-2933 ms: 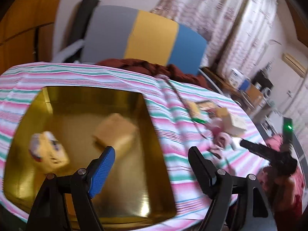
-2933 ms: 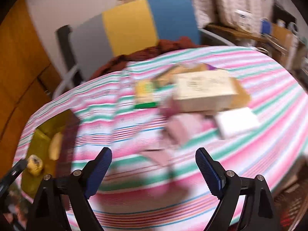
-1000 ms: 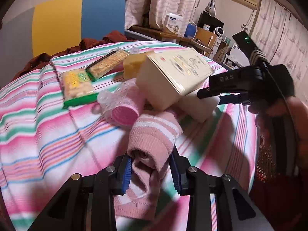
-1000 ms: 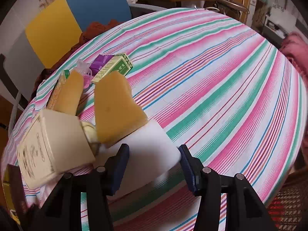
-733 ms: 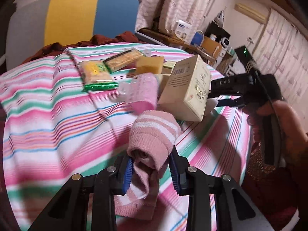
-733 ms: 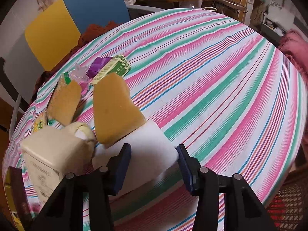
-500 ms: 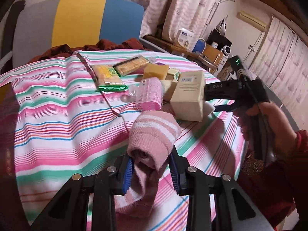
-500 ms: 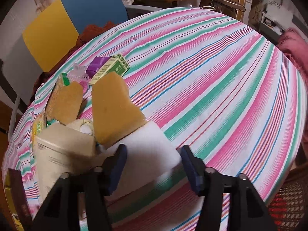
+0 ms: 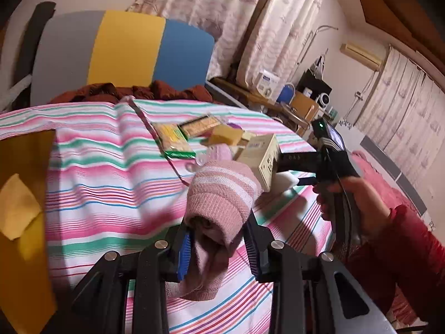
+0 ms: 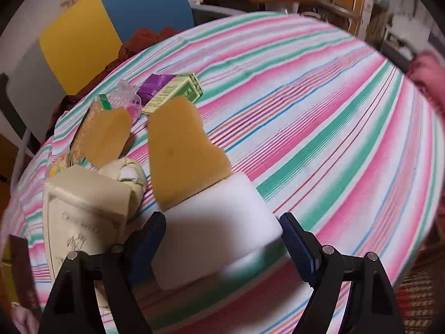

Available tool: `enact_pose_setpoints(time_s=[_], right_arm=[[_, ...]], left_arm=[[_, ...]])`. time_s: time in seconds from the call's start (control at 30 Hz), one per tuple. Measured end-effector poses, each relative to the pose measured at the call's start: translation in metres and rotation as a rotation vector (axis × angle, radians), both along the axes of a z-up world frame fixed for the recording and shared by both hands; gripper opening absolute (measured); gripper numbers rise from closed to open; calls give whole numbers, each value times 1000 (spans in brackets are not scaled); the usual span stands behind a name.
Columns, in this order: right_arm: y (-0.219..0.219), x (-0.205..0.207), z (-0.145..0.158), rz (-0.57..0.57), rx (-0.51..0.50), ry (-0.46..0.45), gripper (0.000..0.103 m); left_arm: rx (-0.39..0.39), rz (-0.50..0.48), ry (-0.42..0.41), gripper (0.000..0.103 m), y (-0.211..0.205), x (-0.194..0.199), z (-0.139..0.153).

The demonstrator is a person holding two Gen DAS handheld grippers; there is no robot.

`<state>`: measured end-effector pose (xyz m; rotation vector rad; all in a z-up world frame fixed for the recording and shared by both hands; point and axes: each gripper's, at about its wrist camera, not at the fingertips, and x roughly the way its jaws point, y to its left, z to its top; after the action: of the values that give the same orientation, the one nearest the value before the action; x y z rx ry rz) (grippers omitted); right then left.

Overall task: Organize objects
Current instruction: 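Grasp the cream printed box with the right tool while the left tool lifts the sock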

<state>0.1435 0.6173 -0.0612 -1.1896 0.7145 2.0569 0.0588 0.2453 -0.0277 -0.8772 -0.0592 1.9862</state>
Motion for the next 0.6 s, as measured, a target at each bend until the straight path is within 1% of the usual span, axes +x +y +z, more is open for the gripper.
enact_pose_setpoints(time_s=[0.1, 0.13, 0.17, 0.23, 0.33, 0.4, 0.47, 0.5, 0.6], right_arm=[[-4, 7, 13, -1, 31, 54, 85], [-6, 14, 18, -18, 37, 79, 88], [-6, 11, 19, -31, 30, 100, 89], [-8, 24, 23, -54, -10, 157, 91], [-9, 40, 20, -84, -127, 263, 92], [-10, 36, 15, -88, -198, 315, 92], [-16, 29, 11, -64, -272, 384, 93], [-20, 27, 12, -49, -285, 401, 95], [-33, 10, 15, 15, -263, 395, 96]], left_arm=[[24, 32, 0, 33, -16, -6, 6], [27, 42, 2, 33, -20, -8, 7], [32, 57, 1, 33, -27, -10, 9], [45, 84, -4, 33, -38, -15, 11], [53, 127, -10, 33, -56, -22, 11], [56, 158, -11, 33, -68, -27, 11], [57, 185, -14, 33, -77, -31, 11], [58, 199, -17, 33, -83, -34, 10], [56, 235, -19, 33, -96, -38, 7]])
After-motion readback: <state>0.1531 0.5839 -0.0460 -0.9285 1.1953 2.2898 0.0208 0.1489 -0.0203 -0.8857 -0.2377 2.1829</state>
